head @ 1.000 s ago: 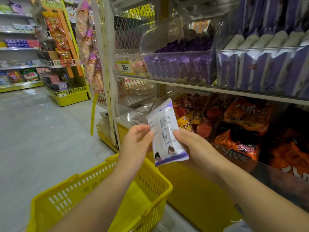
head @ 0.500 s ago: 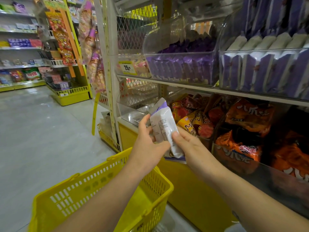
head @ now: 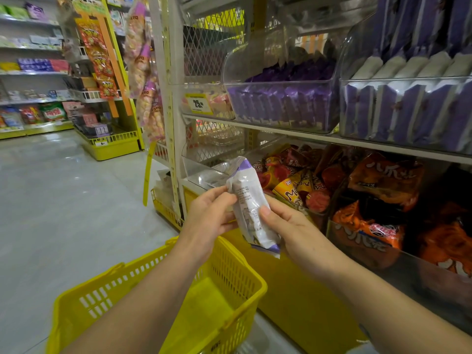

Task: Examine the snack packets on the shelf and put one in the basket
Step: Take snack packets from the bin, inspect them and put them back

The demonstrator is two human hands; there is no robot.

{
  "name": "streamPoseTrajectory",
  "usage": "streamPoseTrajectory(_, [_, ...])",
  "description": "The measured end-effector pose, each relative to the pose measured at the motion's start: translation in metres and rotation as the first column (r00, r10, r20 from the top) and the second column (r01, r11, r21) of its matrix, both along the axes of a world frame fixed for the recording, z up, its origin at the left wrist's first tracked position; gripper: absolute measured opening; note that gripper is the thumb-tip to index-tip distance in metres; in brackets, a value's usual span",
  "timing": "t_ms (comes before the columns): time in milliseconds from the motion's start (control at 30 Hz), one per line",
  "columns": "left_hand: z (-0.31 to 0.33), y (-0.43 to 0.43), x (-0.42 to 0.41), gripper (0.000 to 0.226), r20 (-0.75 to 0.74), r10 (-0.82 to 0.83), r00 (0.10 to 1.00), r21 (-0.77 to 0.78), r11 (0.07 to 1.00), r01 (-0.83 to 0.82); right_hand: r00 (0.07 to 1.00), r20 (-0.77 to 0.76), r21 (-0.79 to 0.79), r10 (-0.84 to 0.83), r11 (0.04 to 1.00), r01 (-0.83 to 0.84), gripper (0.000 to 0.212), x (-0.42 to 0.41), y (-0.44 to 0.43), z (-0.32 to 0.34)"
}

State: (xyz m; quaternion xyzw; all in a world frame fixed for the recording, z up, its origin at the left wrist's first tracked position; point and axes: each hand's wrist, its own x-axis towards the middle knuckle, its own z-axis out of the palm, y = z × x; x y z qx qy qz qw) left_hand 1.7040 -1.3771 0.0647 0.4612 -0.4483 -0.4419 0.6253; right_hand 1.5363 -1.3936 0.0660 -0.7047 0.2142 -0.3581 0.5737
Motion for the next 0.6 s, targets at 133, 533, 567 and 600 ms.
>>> streamPoseTrajectory(133, [-0.001, -0.001, 0.005, 0.033, -0.061, -0.034, 0.998, -0.011, 0.999, 0.033, 1.0, -0.012, -0.051, 0.002, 0.999, -0.003, 0.043, 0.0, 0.004, 0.004])
streamPoseTrajectory(533, [0.001, -0.001, -0.005, 0.048, 0.029, -0.129, 0.991, -0.076, 0.989, 0.131, 0.982, 0.172, 0.159, -0.082, 0.986, 0.054, 0.028, 0.001, 0.005, 0.011])
streamPoseTrajectory(567, [0.0, -0.001, -0.006, 0.053, 0.044, -0.132, 0.99, -0.073, 0.988, 0.135, 0.98, 0.176, 0.191, -0.092, 0.98, 0.058, 0.028, 0.0, 0.003, 0.011])
streamPoseTrajectory(600, [0.0, -0.002, -0.008, 0.058, 0.071, -0.13, 0.989, -0.073, 0.988, 0.135, 0.979, 0.177, 0.22, -0.099, 0.974, 0.059, 0.028, -0.001, 0.001, 0.01])
